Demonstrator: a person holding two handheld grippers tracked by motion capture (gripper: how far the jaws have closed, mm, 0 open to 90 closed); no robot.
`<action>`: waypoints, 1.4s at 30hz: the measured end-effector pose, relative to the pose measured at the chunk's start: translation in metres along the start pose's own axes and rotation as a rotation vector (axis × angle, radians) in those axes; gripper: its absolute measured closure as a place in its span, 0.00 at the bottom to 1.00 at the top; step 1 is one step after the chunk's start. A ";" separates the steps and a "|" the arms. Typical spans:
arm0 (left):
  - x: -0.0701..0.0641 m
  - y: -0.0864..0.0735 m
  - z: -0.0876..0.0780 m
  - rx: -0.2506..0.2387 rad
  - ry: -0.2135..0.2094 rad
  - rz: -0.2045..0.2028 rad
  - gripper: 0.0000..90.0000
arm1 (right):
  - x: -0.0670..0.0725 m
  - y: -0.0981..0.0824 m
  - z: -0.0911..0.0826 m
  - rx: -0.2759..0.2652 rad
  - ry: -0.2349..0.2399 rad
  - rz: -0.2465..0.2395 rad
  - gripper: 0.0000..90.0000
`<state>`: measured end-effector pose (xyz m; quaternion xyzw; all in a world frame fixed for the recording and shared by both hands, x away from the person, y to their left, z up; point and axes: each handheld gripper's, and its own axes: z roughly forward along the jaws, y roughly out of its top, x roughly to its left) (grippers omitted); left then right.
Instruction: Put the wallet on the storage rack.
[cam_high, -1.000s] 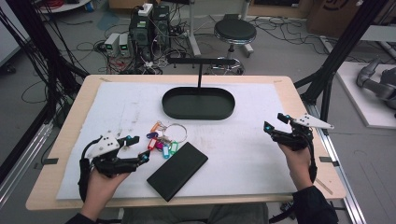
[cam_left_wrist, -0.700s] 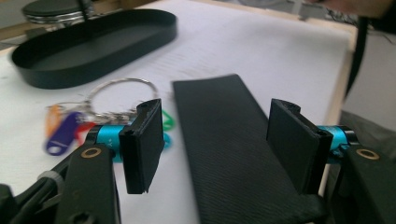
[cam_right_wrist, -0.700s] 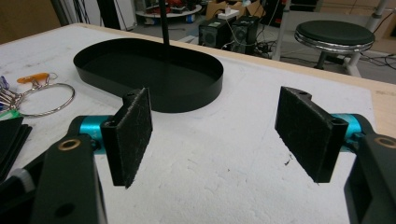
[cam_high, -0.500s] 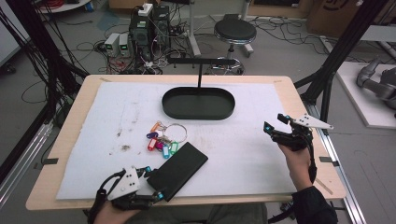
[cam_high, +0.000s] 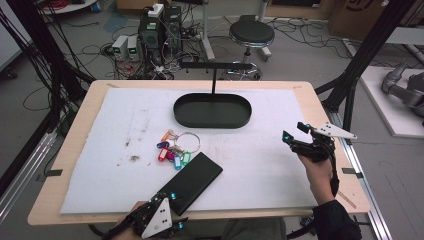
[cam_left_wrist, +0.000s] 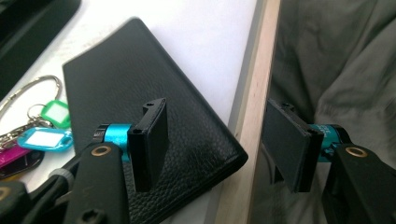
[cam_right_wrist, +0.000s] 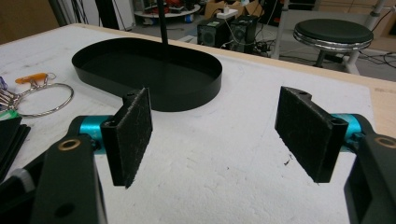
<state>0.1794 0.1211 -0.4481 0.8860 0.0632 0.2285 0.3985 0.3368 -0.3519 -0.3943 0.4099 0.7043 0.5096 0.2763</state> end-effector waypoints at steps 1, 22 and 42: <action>0.000 0.000 0.002 0.015 -0.003 0.010 0.46 | 0.000 0.000 0.000 -0.002 -0.001 -0.003 0.31; 0.018 0.002 -0.021 -0.112 -0.003 -0.118 0.88 | 0.003 0.000 0.001 -0.012 0.016 -0.020 0.37; 0.056 -0.021 -0.046 -0.368 0.071 -0.404 0.88 | 0.078 0.003 0.058 0.098 0.395 -0.171 0.45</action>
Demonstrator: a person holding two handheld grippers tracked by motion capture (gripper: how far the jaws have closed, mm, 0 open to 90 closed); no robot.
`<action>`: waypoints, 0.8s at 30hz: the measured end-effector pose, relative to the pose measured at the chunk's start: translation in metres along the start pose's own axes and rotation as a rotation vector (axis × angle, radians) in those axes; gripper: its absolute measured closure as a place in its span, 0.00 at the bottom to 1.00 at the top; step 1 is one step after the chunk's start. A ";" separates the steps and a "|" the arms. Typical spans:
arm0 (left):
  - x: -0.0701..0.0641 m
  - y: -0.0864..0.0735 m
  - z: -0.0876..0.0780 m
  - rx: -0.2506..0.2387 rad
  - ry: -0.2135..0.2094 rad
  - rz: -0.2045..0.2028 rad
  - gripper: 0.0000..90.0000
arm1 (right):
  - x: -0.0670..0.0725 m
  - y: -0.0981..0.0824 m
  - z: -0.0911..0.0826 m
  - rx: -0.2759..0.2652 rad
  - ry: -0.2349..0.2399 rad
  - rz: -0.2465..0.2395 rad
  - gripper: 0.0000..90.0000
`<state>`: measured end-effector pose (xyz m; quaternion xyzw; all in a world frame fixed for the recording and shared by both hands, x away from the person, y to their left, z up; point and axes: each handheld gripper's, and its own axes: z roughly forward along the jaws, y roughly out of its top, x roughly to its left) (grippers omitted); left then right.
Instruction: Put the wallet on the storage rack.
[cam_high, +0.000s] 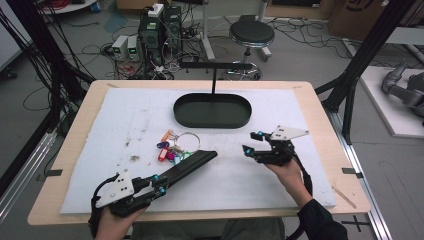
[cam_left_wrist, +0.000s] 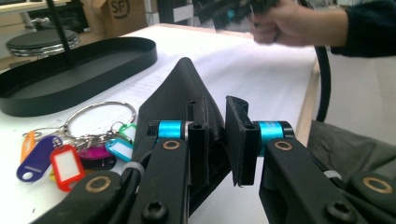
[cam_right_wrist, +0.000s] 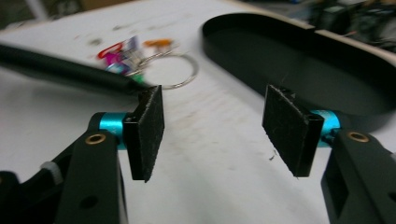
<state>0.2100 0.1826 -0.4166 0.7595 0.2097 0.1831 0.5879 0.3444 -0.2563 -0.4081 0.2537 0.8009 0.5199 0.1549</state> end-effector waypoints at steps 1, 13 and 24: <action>0.001 0.000 -0.001 -0.002 0.002 -0.004 0.88 | 0.004 0.001 0.006 0.016 0.029 -0.013 0.47; 0.011 -0.006 -0.004 -0.017 0.019 -0.053 0.88 | 0.042 0.010 0.075 0.119 0.206 -0.133 0.64; 0.019 0.002 -0.002 -0.056 0.030 -0.063 0.88 | 0.046 0.020 0.065 0.090 0.170 -0.152 0.90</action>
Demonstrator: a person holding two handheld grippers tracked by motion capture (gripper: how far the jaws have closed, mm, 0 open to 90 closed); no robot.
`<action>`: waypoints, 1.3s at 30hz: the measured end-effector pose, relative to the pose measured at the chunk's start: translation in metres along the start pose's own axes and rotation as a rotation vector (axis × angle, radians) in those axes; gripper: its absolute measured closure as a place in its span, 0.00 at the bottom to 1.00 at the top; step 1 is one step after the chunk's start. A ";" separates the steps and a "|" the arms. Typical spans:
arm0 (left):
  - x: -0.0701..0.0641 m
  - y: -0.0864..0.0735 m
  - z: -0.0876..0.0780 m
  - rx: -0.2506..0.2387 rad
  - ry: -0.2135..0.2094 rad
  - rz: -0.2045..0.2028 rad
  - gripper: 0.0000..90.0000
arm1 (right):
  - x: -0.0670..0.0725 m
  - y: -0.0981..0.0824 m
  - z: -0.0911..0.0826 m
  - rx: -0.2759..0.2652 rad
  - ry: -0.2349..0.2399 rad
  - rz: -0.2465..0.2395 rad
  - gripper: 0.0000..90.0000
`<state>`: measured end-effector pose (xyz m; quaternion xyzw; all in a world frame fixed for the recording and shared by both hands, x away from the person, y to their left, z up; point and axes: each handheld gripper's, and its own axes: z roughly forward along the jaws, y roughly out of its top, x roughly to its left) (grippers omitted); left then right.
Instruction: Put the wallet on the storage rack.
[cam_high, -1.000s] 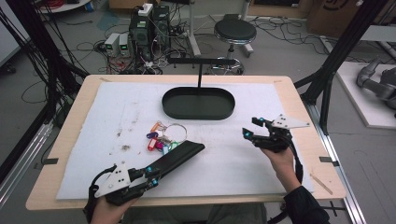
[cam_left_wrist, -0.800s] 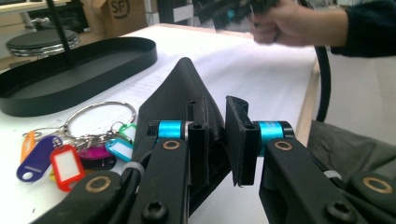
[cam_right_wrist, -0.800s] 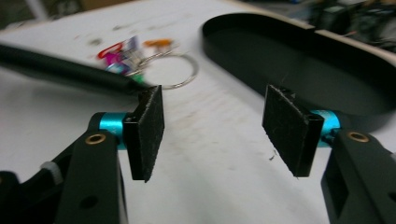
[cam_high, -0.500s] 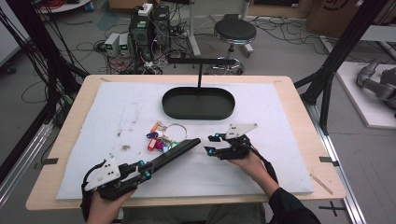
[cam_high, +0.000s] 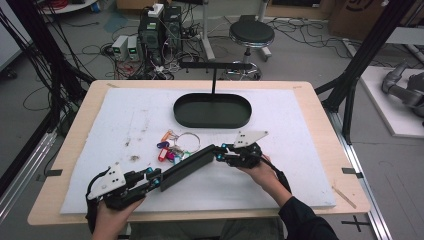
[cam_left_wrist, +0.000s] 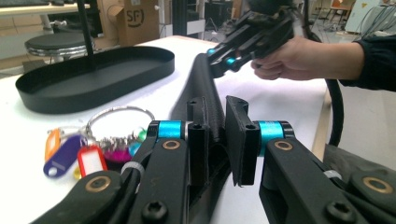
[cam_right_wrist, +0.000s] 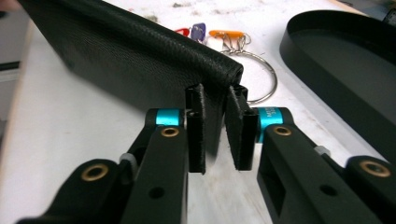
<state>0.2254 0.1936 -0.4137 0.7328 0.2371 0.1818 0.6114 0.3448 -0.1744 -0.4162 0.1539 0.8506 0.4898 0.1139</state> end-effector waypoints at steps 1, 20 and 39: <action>0.001 0.001 0.003 -0.003 -0.007 0.002 0.88 | -0.001 0.001 -0.008 -0.008 0.002 -0.006 0.90; 0.023 0.008 0.091 0.008 -0.129 -0.017 0.65 | -0.015 -0.044 -0.081 -0.024 -0.120 0.141 0.91; 0.025 -0.007 0.111 0.160 -0.184 0.002 0.80 | -0.017 -0.048 -0.086 -0.034 -0.072 0.124 0.73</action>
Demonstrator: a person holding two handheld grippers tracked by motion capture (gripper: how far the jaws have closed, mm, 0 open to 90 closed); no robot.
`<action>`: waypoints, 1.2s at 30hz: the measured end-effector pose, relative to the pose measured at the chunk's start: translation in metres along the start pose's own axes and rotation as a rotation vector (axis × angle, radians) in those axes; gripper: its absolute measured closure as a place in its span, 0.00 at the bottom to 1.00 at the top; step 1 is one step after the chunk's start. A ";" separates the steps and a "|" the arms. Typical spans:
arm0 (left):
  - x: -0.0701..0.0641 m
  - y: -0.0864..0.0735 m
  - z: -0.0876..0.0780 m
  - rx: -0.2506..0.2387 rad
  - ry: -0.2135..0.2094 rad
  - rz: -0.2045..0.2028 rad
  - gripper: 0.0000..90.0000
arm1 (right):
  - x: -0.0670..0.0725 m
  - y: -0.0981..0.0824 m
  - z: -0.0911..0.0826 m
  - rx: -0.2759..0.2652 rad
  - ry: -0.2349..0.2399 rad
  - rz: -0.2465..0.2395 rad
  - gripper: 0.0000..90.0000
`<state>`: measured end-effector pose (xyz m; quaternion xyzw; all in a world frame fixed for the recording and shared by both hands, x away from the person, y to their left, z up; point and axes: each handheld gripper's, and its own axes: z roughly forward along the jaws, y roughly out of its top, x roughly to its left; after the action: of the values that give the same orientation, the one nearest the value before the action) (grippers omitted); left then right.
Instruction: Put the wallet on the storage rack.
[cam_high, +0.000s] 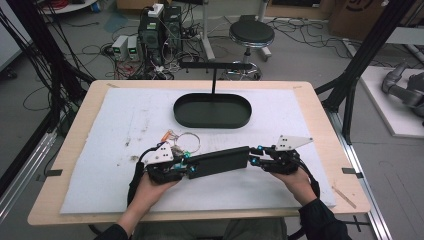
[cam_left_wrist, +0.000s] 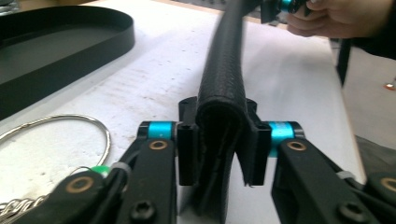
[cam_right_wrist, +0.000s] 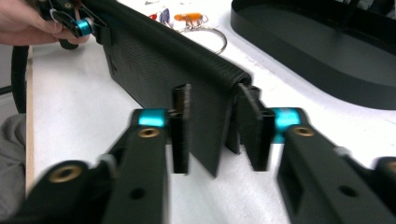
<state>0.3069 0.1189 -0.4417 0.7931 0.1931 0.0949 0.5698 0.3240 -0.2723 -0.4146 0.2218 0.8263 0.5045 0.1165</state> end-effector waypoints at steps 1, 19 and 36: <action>0.001 0.000 -0.001 -0.004 -0.007 -0.002 0.81 | -0.001 0.000 -0.001 -0.007 0.005 0.003 0.69; 0.000 0.026 -0.022 -0.098 -0.186 0.063 0.83 | 0.006 0.012 0.005 -0.072 0.182 -0.026 0.42; 0.000 0.026 -0.028 -0.154 -0.104 0.051 0.62 | 0.016 0.014 0.005 -0.089 0.229 -0.128 0.85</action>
<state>0.3013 0.1358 -0.4085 0.7554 0.1352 0.0828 0.6358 0.3156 -0.2548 -0.4042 0.1041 0.8234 0.5542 0.0634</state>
